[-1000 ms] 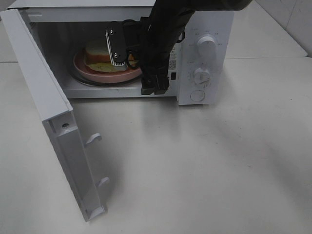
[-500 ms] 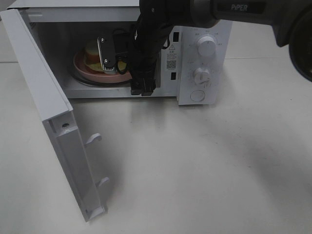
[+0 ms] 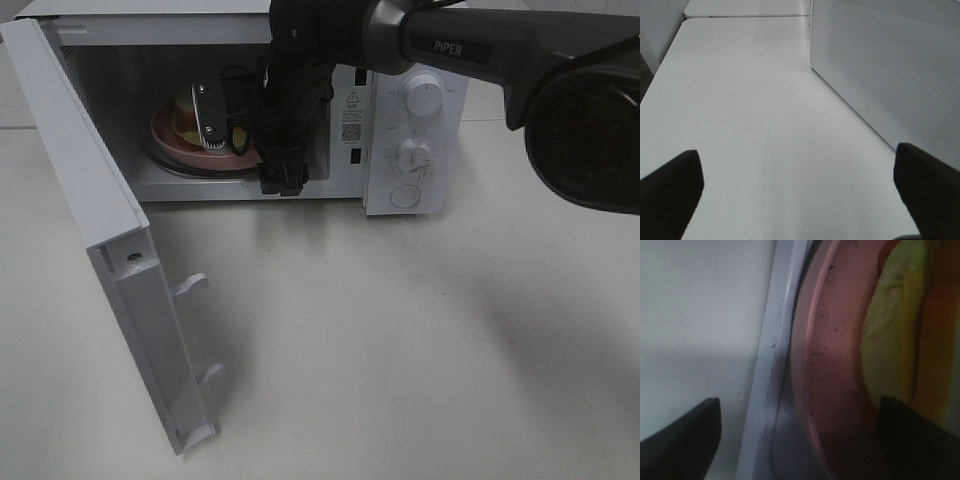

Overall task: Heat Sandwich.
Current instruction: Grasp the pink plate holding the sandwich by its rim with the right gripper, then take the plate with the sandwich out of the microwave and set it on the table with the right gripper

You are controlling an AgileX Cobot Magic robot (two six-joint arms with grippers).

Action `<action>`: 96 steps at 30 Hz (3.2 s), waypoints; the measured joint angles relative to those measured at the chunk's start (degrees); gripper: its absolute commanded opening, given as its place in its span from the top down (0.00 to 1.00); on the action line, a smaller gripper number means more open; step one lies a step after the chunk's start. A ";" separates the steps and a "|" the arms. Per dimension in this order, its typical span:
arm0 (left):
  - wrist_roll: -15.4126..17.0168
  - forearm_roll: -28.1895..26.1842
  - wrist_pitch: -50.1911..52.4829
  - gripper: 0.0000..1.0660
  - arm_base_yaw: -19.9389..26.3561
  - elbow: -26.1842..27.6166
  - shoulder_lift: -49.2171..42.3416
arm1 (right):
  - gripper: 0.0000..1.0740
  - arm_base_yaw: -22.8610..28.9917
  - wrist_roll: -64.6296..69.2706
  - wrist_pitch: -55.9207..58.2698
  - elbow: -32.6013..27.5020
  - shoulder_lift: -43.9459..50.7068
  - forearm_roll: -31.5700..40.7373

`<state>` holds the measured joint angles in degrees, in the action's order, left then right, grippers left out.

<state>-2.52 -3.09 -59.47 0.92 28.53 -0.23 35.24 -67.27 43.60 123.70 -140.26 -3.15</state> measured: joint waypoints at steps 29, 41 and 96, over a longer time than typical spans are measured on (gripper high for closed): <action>0.00 0.00 0.00 0.08 0.00 0.00 0.00 | 0.29 0.69 -0.46 -1.83 7.96 -8.08 -0.40; 0.00 0.17 0.00 0.08 0.00 0.00 0.00 | 0.75 0.80 1.09 -0.06 8.14 -7.56 0.17; 0.00 0.17 0.00 0.08 0.00 0.00 0.00 | 0.99 1.03 -9.22 -4.30 -9.22 4.13 -1.60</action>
<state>-2.52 -2.92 -59.47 0.92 28.53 -0.23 36.27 -76.49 39.30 114.48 -136.13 -4.76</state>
